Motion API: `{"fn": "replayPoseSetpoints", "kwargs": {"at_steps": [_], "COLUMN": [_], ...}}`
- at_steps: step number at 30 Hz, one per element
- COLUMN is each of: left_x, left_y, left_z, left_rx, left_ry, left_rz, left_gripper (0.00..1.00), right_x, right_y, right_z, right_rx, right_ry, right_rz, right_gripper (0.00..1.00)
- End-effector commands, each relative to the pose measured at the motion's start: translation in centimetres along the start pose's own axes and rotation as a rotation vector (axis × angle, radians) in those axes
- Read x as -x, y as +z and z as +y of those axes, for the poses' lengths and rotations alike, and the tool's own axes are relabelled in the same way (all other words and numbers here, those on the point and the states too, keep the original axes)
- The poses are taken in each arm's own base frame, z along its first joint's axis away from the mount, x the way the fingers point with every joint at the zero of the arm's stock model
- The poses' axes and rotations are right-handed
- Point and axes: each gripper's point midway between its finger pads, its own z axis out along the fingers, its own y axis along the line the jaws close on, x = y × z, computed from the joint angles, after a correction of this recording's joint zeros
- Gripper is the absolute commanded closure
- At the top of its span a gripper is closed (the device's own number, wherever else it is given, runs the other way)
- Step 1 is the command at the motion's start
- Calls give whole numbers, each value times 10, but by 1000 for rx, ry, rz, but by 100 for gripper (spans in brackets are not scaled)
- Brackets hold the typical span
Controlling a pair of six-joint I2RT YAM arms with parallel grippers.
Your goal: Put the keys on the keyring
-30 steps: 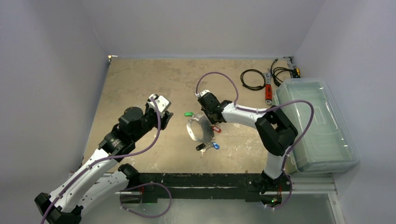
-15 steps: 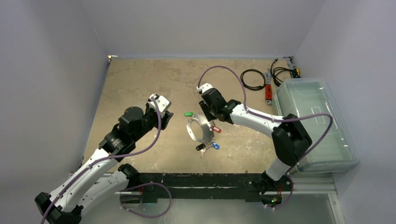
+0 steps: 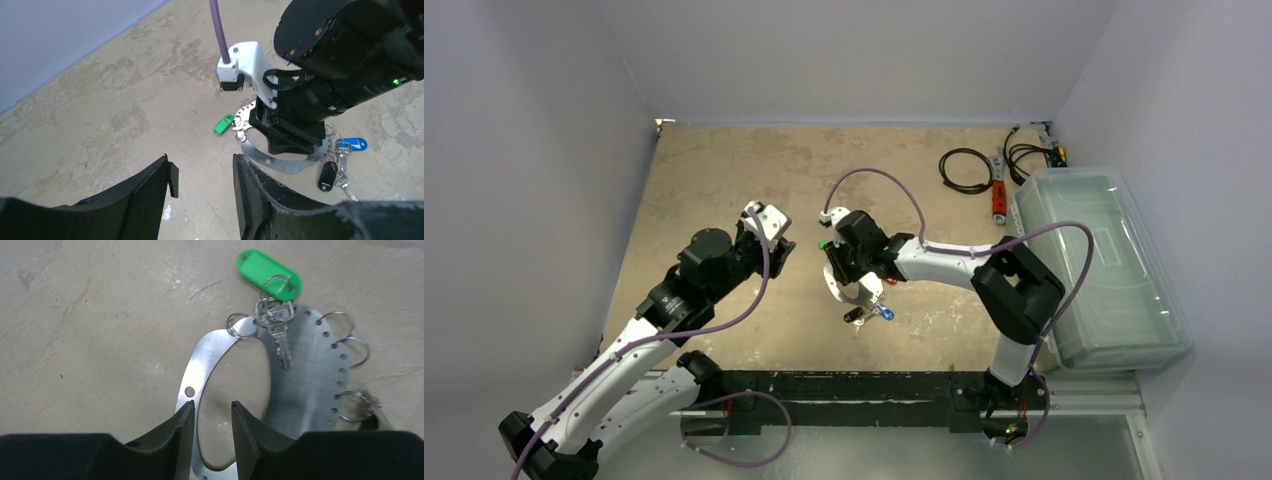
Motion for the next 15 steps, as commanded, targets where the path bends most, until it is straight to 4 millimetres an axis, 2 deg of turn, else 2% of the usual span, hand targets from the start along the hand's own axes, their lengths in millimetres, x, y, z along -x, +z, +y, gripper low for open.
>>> {"fn": "replayPoseSetpoints", "kwargs": {"at_steps": [1, 7, 10, 15], "left_x": [4, 5, 5, 7], "left_y": [-2, -2, -2, -4], "left_z": [3, 4, 4, 5], "left_rx": [9, 11, 11, 14], "left_ry": [9, 9, 10, 10], "left_rz": [-21, -22, -23, -30], "left_gripper": [51, 51, 51, 51], "right_x": [11, 13, 26, 60], "right_y": [10, 26, 36, 58], "right_z": [31, 51, 62, 82], "right_rx": [138, 233, 283, 369], "right_ry": [31, 54, 50, 48], "right_rz": [-16, -2, -14, -50], "right_gripper": [63, 58, 55, 54]}}
